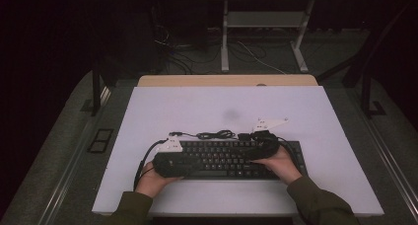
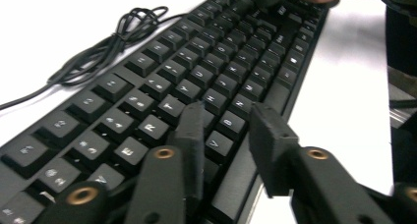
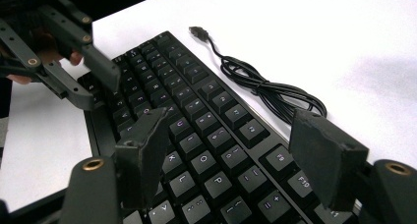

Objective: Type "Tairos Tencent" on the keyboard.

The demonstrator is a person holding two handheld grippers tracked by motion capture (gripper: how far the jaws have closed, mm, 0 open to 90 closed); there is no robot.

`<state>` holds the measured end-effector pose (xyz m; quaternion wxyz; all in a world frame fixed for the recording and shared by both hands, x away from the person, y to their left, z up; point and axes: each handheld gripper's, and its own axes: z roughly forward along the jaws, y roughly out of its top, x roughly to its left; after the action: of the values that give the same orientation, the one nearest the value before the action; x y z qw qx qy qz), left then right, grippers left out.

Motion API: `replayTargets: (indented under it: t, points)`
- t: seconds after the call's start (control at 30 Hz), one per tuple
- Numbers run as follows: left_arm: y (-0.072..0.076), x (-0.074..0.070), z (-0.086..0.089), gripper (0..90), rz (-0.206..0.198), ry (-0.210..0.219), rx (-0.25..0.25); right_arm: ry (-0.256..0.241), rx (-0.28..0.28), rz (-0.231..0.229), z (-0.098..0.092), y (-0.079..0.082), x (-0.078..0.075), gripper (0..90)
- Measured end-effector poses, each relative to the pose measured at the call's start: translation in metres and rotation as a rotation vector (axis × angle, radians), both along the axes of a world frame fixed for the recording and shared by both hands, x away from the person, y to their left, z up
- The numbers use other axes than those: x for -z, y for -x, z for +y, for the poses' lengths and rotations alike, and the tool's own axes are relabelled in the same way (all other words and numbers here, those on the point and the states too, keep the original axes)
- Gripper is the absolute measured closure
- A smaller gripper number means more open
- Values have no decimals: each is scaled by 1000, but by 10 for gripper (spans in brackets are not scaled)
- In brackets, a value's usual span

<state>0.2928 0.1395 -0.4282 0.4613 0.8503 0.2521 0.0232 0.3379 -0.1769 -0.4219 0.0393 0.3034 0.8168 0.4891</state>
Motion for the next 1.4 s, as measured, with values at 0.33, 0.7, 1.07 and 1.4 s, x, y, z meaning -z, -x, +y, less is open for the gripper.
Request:
replayTargets:
  t: [0.33, 0.7, 1.07, 1.4]
  points:
    - [3, 2, -9, 884, 3, -27, 61, -1, -3, 2, 0, 0, 1, 308]
    - [2, 9, -12, 885, 9, -75, 81, 0, 0, -1, 0, 0, 0, 308]
    - [2, 11, -15, 886, 4, -95, 91, -1, 3, 0, 0, 0, 0, 309]
    - [3, 5, -12, 885, -3, -65, 79, -2, 6, 0, -1, -1, -1, 309]
